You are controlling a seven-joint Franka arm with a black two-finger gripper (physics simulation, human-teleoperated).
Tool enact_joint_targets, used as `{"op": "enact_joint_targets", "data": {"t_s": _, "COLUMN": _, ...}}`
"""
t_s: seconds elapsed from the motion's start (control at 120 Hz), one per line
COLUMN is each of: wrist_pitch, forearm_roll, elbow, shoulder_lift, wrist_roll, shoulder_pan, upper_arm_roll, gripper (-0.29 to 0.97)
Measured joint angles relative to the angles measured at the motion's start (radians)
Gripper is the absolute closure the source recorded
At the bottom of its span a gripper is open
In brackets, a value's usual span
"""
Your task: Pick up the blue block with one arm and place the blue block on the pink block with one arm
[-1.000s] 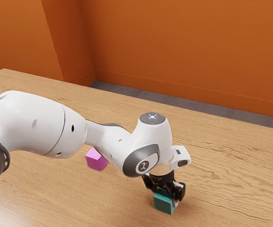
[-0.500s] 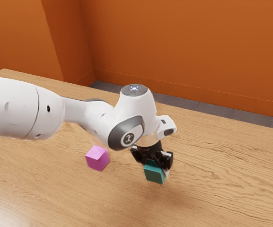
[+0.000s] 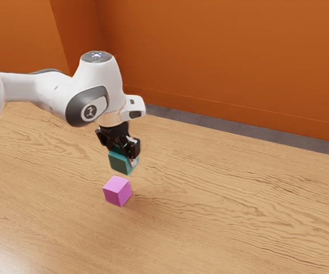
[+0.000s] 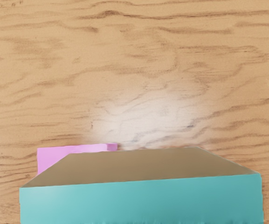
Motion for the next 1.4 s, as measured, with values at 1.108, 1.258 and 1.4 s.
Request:
{"op": "enact_joint_targets", "data": {"t_s": 1.108, "wrist_pitch": 0.041, "forearm_roll": -0.296, "elbow": -0.078, "shoulder_lift": 0.06, "wrist_roll": 0.387, "shoulder_pan": 0.102, "upper_arm_roll": 0.04, "gripper": 0.39}}
{"op": "enact_joint_targets", "data": {"t_s": 1.258, "wrist_pitch": 0.036, "forearm_roll": -0.297, "elbow": -0.081, "shoulder_lift": 0.083, "wrist_roll": 0.445, "shoulder_pan": 0.099, "upper_arm_roll": 0.04, "gripper": 0.39}}
{"op": "enact_joint_targets", "data": {"t_s": 1.4, "wrist_pitch": 0.037, "forearm_roll": -0.302, "elbow": -0.081, "shoulder_lift": 0.088, "wrist_roll": 0.48, "shoulder_pan": 0.102, "upper_arm_roll": 0.04, "gripper": 0.39}}
